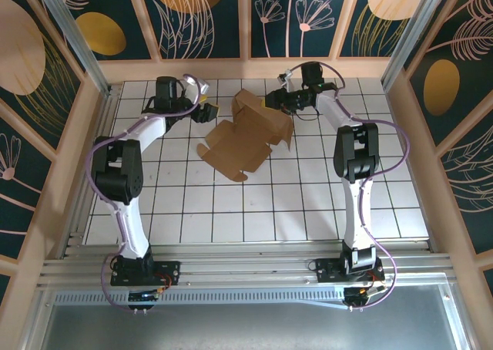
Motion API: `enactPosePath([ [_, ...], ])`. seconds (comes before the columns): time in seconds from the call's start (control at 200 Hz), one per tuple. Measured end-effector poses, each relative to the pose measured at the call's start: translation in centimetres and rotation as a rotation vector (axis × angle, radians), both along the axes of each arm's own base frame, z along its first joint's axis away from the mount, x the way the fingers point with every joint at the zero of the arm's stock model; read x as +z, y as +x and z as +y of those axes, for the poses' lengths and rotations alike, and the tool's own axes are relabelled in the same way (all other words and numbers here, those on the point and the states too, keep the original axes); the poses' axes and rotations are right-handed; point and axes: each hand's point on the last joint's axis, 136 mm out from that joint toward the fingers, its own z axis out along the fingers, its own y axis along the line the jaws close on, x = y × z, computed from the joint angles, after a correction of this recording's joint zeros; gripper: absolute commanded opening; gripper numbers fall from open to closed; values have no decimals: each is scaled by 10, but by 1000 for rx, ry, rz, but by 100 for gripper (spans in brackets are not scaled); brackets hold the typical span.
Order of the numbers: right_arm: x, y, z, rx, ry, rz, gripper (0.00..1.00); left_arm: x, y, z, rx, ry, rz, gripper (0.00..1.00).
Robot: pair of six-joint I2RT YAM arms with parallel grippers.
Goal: Fold the paper box
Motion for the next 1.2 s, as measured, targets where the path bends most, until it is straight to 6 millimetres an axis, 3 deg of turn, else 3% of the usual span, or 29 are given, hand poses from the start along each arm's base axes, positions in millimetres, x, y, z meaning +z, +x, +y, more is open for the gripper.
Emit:
enactPosePath([
  [0.24, 0, -1, 0, 1, 1, 3, 49, -39, 4, -30, -151, 100, -44, 80],
  [0.626, 2, -2, 1, 12, 10, 9, 51, -40, 28, -63, -234, 153, -133, 75],
  [0.841, -1, -1, 3, 21, 21, 16, 52, -48, 28, -72, -251, 160, -129, 66],
  [1.006, 0, 0, 4, 26, 27, 16, 52, -58, 32, -84, -253, 172, -128, 46],
  [1.201, 0, -1, 4, 29, 30, 20, 52, -62, 38, -89, -238, 189, -137, 39],
])
